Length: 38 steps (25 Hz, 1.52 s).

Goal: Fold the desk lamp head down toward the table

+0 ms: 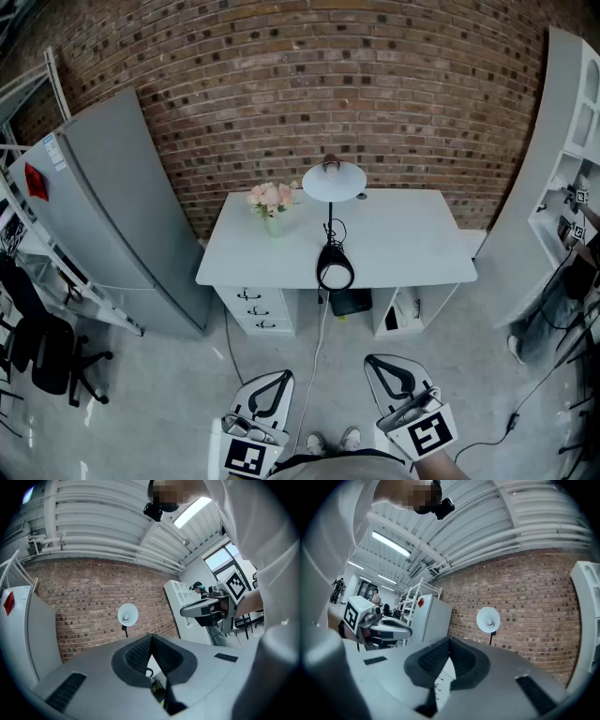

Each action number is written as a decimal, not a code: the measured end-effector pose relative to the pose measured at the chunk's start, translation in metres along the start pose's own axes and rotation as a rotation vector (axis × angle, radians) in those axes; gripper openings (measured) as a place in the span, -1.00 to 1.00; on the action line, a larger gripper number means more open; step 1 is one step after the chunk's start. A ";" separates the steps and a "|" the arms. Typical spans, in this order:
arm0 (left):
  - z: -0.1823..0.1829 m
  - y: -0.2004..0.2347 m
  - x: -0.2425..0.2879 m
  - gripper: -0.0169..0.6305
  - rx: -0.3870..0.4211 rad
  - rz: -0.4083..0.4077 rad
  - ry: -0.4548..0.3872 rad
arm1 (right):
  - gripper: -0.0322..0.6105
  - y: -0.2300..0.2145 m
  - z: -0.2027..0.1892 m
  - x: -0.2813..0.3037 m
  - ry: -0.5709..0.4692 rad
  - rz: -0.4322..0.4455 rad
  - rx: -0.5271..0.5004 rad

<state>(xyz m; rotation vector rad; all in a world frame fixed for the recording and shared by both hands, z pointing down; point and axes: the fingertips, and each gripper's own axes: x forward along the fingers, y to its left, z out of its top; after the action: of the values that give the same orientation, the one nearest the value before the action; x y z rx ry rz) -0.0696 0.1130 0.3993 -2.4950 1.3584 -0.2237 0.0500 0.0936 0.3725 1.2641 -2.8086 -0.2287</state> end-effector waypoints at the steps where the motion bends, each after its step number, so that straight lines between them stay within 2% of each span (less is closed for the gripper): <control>1: 0.001 0.001 0.000 -0.92 -0.014 0.004 -0.006 | -0.85 0.001 0.001 0.001 0.000 0.001 -0.001; 15: 0.002 0.001 -0.010 -0.92 -0.040 0.001 -0.028 | -0.84 0.011 0.009 -0.002 -0.028 0.009 -0.019; 22: -0.004 -0.001 -0.007 -0.92 -0.032 -0.032 -0.035 | -0.84 0.012 0.002 -0.003 0.012 -0.027 -0.019; 26: -0.009 -0.001 -0.002 -0.92 -0.056 -0.057 -0.047 | -0.84 0.013 0.001 -0.005 0.002 -0.051 -0.016; 33: -0.016 0.003 0.004 -0.92 -0.068 -0.104 -0.072 | -0.84 0.018 -0.006 -0.004 0.049 -0.085 -0.034; 38: -0.022 0.001 0.011 -0.92 -0.088 -0.125 -0.064 | -0.84 0.015 -0.008 -0.001 0.062 -0.101 -0.002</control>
<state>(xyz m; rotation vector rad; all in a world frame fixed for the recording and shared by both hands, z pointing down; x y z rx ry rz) -0.0707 0.0995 0.4192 -2.6387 1.2134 -0.1116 0.0405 0.1030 0.3826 1.3888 -2.6958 -0.1928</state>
